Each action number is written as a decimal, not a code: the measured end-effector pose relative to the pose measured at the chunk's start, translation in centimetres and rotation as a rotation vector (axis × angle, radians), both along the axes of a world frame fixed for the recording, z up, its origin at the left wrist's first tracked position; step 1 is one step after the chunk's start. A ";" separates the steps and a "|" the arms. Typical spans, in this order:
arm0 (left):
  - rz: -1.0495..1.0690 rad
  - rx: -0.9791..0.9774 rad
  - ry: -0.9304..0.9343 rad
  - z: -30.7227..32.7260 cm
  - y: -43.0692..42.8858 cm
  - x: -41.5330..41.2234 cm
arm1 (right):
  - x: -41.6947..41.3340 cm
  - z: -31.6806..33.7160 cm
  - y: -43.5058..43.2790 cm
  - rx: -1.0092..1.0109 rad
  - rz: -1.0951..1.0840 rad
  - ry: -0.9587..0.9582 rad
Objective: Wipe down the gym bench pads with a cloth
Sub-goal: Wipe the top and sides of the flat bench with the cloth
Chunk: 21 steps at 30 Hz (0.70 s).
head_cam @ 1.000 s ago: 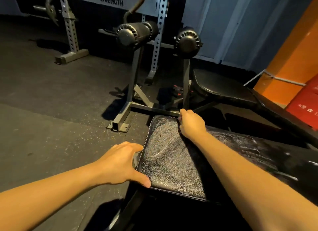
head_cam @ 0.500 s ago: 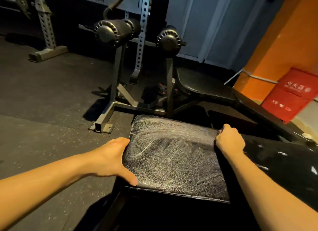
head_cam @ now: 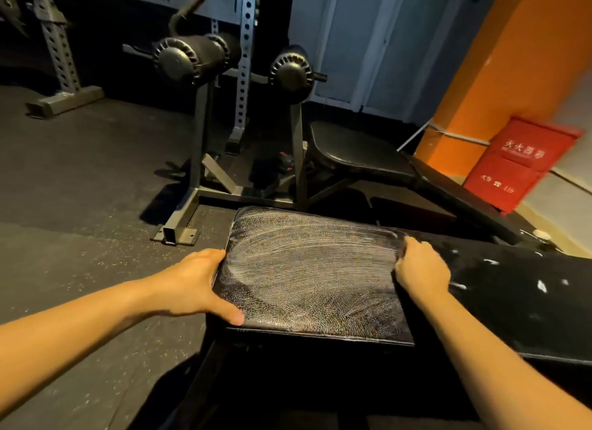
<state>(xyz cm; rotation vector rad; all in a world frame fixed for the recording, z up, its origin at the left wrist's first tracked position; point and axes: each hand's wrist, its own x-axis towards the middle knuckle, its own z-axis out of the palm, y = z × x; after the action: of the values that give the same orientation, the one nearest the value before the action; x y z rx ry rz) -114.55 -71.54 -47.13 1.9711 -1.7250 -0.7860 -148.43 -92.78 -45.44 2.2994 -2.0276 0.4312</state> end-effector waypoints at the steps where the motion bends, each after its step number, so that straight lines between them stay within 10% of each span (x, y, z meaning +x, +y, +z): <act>1: 0.006 0.004 0.001 0.0 0.0 0.0 | -0.5 0.0 0.2 -0.013 -0.046 0.011; 10: -0.025 -0.004 -0.026 0.1 0.3 0.1 | 16.8 -0.8 17.1 0.105 0.866 -0.019; 17: -0.033 0.023 -0.057 -0.1 0.1 0.2 | -1.1 0.3 7.4 0.021 -0.053 -0.002; 21: 0.002 0.000 -0.111 -0.1 0.2 -0.6 | 7.0 -0.4 12.4 -0.002 0.090 0.043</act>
<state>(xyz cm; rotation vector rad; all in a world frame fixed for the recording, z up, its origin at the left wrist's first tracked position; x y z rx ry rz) -115.11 -71.32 -47.28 2.0508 -1.7846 -0.6877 -141.42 -80.40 -45.88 2.3843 -1.9091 0.3842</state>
